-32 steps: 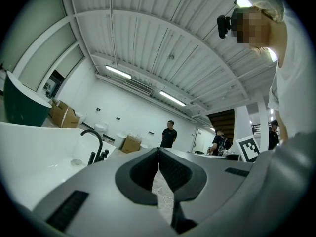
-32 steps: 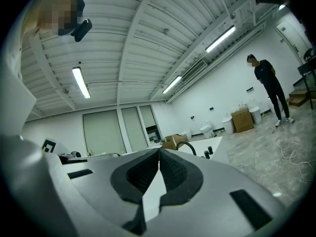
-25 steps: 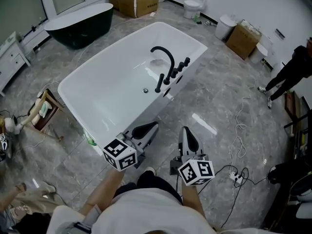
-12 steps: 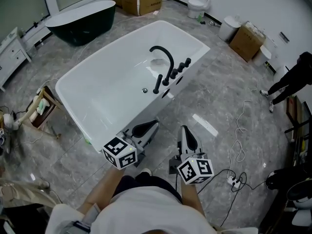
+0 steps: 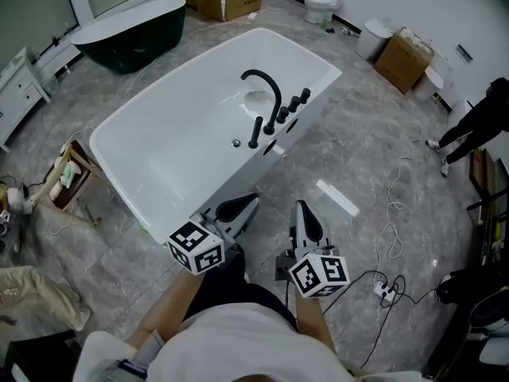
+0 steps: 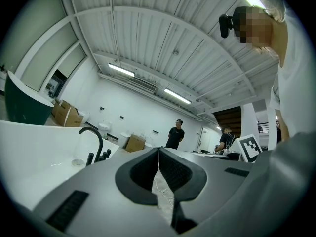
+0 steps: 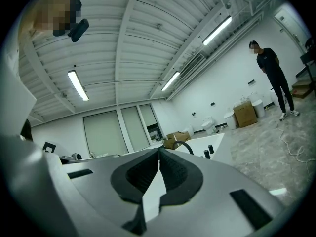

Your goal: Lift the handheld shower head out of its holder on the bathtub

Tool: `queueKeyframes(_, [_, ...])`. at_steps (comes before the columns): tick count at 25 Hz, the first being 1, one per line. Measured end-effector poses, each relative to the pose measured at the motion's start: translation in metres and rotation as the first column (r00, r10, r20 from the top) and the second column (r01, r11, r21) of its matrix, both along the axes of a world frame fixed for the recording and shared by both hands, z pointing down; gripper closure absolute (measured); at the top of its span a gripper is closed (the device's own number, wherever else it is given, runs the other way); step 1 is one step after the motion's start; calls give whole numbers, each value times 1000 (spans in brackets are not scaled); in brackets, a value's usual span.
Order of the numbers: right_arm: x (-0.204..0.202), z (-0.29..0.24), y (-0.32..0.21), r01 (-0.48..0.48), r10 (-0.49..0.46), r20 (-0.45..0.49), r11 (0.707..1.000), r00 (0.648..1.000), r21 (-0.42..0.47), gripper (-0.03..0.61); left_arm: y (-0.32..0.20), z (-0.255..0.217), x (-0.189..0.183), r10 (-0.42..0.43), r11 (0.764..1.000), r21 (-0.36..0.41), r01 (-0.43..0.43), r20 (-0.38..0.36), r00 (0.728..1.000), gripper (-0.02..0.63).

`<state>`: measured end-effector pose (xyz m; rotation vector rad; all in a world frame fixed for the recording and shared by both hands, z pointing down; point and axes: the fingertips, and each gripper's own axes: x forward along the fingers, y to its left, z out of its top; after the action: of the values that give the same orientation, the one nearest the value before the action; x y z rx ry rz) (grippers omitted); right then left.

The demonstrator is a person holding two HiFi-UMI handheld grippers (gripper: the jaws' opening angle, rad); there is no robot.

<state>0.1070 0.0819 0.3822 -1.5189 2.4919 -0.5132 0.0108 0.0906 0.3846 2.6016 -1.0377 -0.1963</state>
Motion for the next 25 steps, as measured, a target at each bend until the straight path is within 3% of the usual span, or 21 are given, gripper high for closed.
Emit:
queueKeyframes(10, [4,0,-21,-17,17,-10,1000,1000,13,560,-24,6,1,-7,1000,-6,7,-17,1000,601])
queueKeyframes(25, [7,-2,-109,2,-2,-25,1000,1000,9,560,-118,11,3,-33,999,-26,33,-31,999,601])
